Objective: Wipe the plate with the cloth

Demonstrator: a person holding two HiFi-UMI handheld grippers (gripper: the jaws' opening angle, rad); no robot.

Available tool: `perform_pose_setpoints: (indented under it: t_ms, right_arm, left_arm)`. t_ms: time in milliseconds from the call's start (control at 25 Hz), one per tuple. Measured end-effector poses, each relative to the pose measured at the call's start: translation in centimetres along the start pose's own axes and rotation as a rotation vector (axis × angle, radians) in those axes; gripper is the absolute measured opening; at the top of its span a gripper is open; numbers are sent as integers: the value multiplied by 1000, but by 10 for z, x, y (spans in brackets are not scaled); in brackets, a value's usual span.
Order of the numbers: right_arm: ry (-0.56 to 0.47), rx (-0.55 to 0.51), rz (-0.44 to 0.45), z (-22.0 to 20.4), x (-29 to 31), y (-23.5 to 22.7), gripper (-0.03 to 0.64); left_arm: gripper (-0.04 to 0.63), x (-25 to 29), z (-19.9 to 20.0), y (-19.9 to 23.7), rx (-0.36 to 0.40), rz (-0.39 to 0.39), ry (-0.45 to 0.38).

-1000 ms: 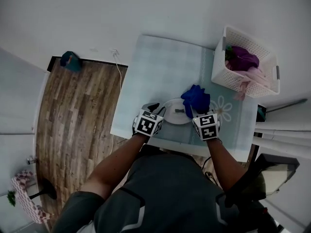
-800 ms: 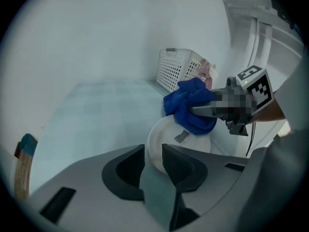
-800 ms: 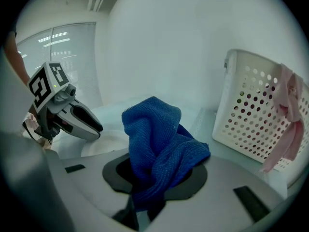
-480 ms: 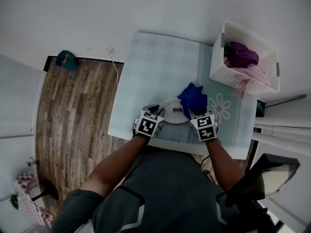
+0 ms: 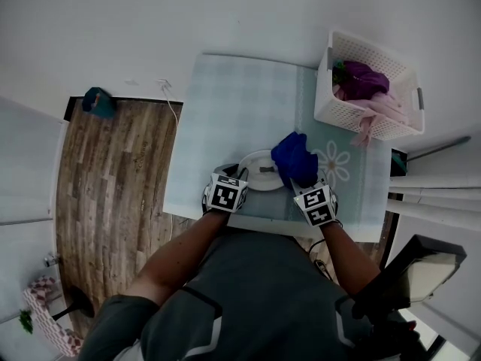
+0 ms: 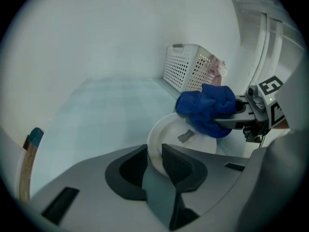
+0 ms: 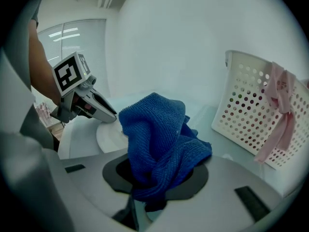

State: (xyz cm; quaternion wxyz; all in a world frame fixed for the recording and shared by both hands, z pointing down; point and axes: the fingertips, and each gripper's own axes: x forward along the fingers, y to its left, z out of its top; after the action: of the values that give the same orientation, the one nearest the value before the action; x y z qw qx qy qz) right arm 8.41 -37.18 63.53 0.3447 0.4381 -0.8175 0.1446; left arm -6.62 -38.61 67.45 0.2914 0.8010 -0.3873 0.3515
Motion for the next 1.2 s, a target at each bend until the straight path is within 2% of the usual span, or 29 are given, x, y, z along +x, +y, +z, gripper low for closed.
perform_pose_setpoints:
  t_ms: [160, 280, 480, 600, 720, 800, 1040, 1200]
  right_arm:
    - [45, -9, 47, -14, -14, 10, 118]
    - [85, 19, 90, -12, -29, 17, 118]
    - [-60, 103, 56, 54, -19, 10, 118]
    - [-57, 74, 80, 74, 16, 21, 118]
    - [36, -27, 93, 57, 48, 35, 118]
    - [59, -66, 95, 46, 49, 41, 118]
    - [76, 15, 119, 25, 28, 49, 118]
    - [94, 0, 153, 13, 11, 60, 118]
  left_arm:
    - [100, 1, -1, 0, -4, 7, 1]
    - [101, 0, 0, -2, -13, -15, -7]
    - [100, -1, 0, -1, -22, -43, -30]
    - [101, -1, 1, -3, -15, -40, -26]
    - [101, 0, 1, -3, -15, -51, -21]
    - [100, 0, 1, -3, -22, -58, -15]
    - [100, 1, -1, -1, -12, -39, -14]
    - [92, 0, -1, -4, -10, -40, -2]
